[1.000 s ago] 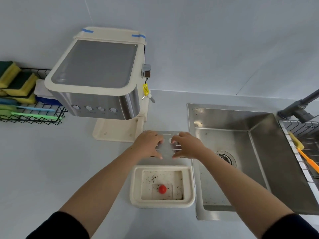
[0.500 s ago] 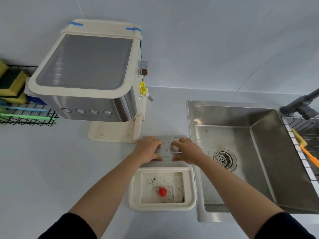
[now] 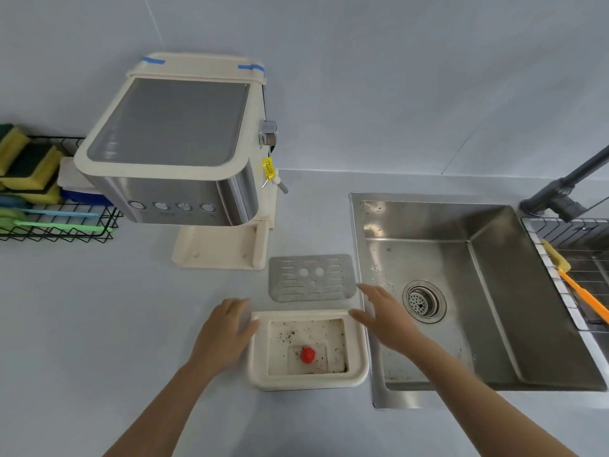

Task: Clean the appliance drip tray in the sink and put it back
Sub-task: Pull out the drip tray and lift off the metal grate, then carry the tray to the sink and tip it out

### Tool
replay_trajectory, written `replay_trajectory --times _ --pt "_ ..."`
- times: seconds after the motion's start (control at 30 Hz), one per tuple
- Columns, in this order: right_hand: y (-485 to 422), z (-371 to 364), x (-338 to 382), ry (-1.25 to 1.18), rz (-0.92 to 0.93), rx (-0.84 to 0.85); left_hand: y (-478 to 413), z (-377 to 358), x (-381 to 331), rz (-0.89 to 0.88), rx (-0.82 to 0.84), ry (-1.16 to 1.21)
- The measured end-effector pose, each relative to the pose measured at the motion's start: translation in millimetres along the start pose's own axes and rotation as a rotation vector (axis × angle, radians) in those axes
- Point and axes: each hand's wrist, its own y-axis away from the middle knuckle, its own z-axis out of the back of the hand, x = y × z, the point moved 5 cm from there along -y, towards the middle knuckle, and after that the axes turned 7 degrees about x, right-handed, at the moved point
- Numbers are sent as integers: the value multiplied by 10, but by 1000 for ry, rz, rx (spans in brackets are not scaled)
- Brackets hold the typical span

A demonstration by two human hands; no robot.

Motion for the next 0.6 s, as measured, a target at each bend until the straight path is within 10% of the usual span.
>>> replay_trajectory --times 0.6 --pt "459 -538 48 -396 -156 -142 368 -306 -76 146 49 199"
